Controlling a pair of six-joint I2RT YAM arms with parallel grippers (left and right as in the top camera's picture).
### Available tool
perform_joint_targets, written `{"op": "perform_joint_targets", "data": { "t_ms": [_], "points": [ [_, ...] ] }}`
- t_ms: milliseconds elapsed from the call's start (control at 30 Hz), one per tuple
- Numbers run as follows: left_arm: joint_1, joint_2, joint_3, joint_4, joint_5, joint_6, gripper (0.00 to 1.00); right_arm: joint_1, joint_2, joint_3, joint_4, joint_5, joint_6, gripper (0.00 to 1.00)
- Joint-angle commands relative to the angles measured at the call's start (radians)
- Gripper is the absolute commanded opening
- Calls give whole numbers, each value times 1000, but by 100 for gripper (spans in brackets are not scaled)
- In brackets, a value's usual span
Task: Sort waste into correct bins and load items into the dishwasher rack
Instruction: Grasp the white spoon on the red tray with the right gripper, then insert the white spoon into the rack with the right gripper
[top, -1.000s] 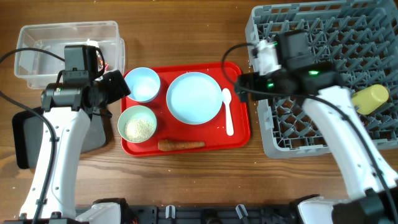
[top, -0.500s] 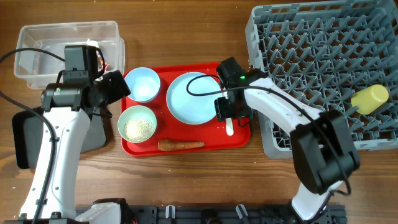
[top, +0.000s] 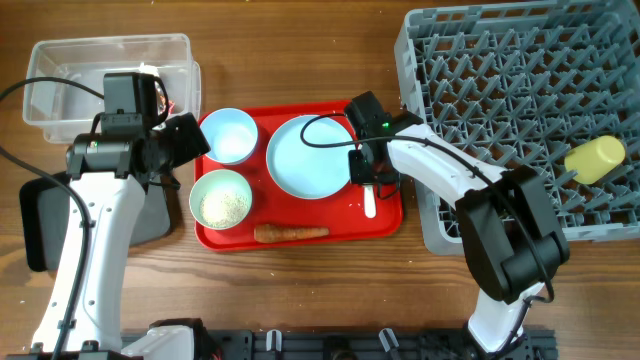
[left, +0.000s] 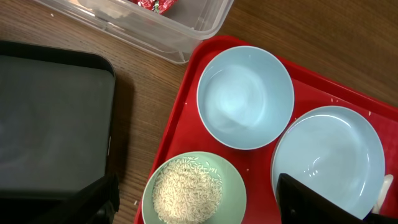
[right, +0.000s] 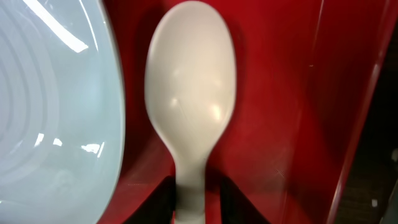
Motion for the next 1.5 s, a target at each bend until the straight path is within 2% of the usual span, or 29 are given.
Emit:
{"op": "perform_joint_targets", "data": {
  "t_ms": [0, 300, 433, 567, 667, 767, 867, 1000, 1333, 1400, 1467],
  "points": [
    [5, -13, 6, 2, -9, 8, 80, 3, 15, -8, 4, 23, 19, 19],
    [5, -13, 6, 2, -9, 8, 80, 3, 8, -6, 2, -6, 19, 6],
    [5, -13, 6, 3, -10, 9, 80, -2, -96, 40, -62, -6, -19, 5],
    [5, -13, 6, 3, -9, 8, 80, -27, -273, 63, -138, 9, -96, 5],
    [5, -13, 6, 3, -9, 9, 80, -113, -408, 63, -196, 27, -151, 5],
    [5, -13, 6, 3, -9, 8, 80, -212, -457, 63, -221, 20, -270, 4],
    [5, -13, 6, 3, -9, 8, 80, -295, -435, 55, -274, 17, -379, 4],
    [5, -13, 6, 3, -9, 9, 80, -339, -377, 53, -296, 22, -405, 5],
    [5, -13, 6, 2, -5, 8, 83, -338, -232, 53, -299, 24, -429, 6],
    [5, -13, 6, 3, -5, 8, 83, -338, -232, 53, -296, 24, -429, 12],
    [5, -13, 6, 3, -5, 8, 83, -338, -236, 53, -301, 24, -429, 23]
  ]
}}
